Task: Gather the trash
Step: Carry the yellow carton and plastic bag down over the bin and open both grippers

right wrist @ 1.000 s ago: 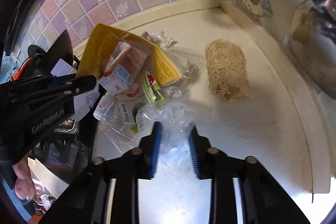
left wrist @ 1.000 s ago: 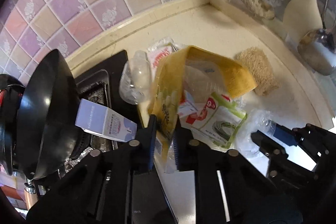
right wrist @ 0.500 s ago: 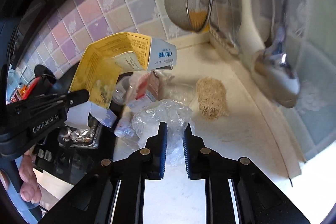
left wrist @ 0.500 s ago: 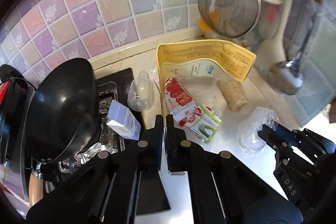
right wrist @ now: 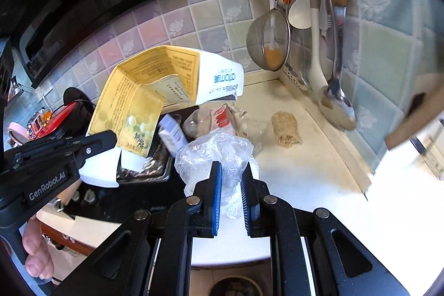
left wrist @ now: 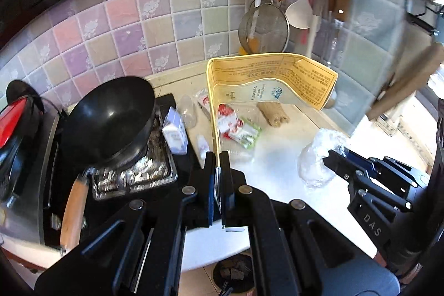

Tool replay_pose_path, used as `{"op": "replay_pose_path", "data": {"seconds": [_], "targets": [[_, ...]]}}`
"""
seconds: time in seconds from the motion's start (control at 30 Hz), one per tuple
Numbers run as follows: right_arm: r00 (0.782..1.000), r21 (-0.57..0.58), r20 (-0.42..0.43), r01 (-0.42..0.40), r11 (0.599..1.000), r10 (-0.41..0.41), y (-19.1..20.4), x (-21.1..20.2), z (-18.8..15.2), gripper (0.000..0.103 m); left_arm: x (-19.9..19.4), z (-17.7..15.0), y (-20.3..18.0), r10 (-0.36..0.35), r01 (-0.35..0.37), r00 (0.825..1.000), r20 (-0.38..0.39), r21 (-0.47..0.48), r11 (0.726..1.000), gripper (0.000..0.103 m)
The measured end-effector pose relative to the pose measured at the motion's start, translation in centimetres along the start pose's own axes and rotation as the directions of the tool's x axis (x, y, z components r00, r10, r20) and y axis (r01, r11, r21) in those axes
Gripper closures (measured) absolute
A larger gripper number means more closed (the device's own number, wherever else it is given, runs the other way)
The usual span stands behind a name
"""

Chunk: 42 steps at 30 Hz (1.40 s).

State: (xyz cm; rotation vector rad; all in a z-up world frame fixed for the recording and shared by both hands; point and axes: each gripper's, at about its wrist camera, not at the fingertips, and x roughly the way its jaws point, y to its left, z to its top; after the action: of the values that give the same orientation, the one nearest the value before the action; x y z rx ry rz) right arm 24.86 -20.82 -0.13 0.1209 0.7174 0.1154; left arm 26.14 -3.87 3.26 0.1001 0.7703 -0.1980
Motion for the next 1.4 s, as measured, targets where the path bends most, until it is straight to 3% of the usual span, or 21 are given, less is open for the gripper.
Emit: {"op": "replay_pose_path", "data": {"seconds": [0.2, 0.4, 0.67, 0.93, 1.2, 1.4], "targets": [[0.999, -0.003, -0.01, 0.03, 1.0, -0.03, 2.6, -4.9, -4.8, 0.09, -5.0, -5.6, 1.3, -0.031, 0.031, 0.999, -0.014, -0.002, 1.0, 0.102], [0.997, 0.011, -0.058, 0.055, 0.998, -0.054, 4.1, -8.4, -10.6, 0.09, -7.5, -11.6, 2.3, -0.055, 0.055, 0.997, -0.062, 0.003, 0.998, 0.102], [0.988, -0.002, -0.136, 0.07, 0.998, -0.07, 6.4, -11.3, -18.2, 0.09, -8.4, -18.1, 2.1, -0.084, 0.088, 0.988, -0.128, 0.026, 0.996, 0.102], [0.971, 0.001, -0.215, 0.105, 0.994, -0.102, 6.4, -11.4, -23.5, 0.09, -7.4, -22.9, 0.6, -0.095, 0.112, 0.976, -0.194, 0.081, 0.99, 0.102], [0.923, 0.024, -0.364, 0.146, 0.989, -0.127, 4.7, -8.0, -28.1, 0.09, -3.0, -27.4, -0.1, -0.104, 0.132, 0.943, -0.317, 0.069, 0.989, 0.102], [0.889, 0.069, -0.443, 0.164, 0.984, -0.117, 2.6, -4.6, -30.0, 0.09, 1.2, -30.0, 0.0, -0.099, 0.127, 0.904, -0.417, 0.041, 0.991, 0.102]]}}
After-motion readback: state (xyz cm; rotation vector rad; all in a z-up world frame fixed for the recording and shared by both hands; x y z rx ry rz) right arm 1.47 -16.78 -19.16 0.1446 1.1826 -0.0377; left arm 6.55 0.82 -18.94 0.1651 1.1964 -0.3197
